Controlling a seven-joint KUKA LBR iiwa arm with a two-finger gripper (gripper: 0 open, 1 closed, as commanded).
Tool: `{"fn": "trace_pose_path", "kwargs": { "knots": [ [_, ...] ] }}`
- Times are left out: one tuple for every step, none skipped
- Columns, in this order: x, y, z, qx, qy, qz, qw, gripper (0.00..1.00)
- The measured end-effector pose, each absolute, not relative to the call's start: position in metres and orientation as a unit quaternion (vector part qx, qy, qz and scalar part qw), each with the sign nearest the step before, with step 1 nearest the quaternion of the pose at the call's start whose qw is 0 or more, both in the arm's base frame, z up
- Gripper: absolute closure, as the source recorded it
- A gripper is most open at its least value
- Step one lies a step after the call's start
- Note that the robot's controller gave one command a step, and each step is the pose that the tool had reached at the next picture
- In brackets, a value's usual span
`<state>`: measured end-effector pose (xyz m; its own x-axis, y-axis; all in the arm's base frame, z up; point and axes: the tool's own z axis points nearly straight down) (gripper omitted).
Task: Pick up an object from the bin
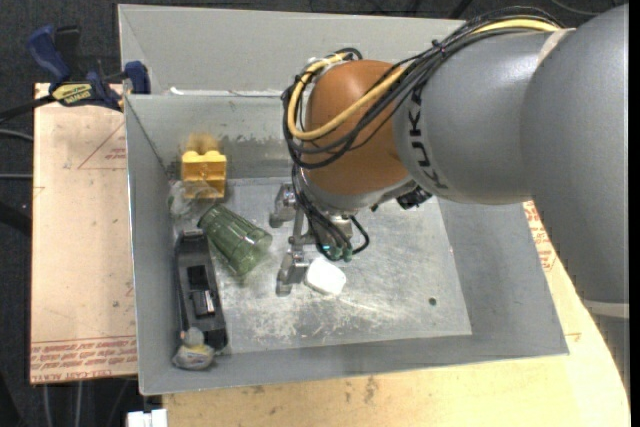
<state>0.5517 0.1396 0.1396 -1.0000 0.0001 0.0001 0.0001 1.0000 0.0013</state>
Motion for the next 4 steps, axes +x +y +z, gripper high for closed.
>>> {"fn": "trace_pose_path", "kwargs": {
  "knots": [
    [0.586,0.186,0.111,0.045,-0.999,-0.001,-0.003,0.0],
    [0.602,0.194,0.114,0.044,-0.999,-0.001,-0.001,0.0],
    [0.634,0.222,0.092,0.11,-0.994,0.017,0.02,1.0],
    [0.634,0.222,0.092,0.11,-0.994,0.017,0.02,1.0]
  ]
}}
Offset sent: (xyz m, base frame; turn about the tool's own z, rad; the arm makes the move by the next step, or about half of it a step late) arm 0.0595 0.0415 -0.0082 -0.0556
